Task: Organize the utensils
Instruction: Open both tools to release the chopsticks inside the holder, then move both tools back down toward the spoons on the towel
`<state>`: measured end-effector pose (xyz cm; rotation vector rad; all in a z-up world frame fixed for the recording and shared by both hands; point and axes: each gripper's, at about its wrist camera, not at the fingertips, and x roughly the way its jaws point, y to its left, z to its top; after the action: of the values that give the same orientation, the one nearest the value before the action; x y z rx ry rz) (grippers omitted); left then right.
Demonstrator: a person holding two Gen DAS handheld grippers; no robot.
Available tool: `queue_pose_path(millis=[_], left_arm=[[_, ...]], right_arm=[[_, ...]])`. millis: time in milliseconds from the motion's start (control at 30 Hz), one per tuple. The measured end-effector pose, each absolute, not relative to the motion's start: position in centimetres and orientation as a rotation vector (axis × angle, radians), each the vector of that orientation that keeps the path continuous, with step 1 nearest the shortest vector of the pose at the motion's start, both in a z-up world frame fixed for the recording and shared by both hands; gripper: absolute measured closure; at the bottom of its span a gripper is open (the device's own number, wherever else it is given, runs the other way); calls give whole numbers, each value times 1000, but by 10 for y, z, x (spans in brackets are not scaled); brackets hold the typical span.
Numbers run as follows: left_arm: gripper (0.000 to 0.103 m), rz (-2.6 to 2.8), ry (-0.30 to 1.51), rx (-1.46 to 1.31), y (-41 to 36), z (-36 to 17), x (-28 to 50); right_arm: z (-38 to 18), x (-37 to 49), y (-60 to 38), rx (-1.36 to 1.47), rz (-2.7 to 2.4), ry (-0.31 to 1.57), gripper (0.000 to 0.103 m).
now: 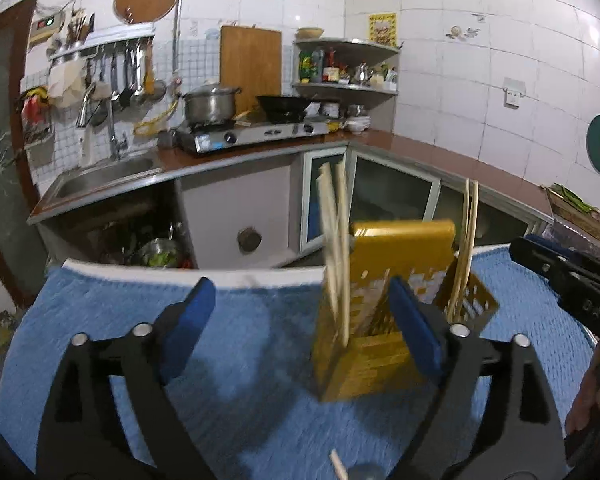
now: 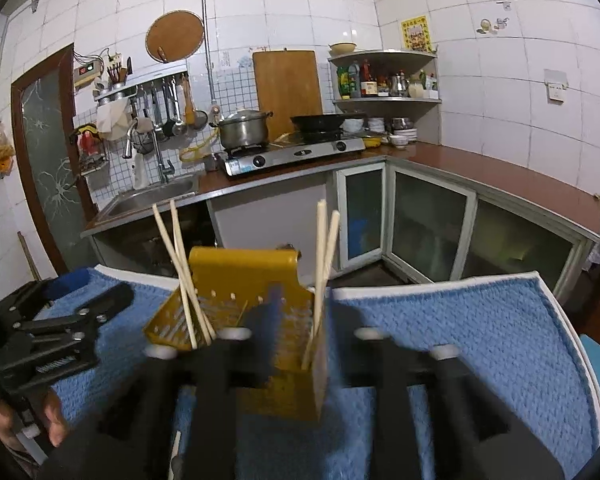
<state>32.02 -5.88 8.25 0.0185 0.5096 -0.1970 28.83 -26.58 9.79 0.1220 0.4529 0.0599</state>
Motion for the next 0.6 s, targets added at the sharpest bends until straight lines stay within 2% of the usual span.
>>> queue_pose_path(millis=[33, 400, 600], left_arm=[[14, -195, 523, 11, -54, 81, 316], [6, -147, 667, 40, -14, 36, 254], [6, -124, 719, 68, -6, 7, 230]], right_arm=[[97, 280, -264, 113, 48, 446, 43], [52, 215, -251, 108, 15, 605, 43], [17, 182, -240, 115, 10, 671, 43]])
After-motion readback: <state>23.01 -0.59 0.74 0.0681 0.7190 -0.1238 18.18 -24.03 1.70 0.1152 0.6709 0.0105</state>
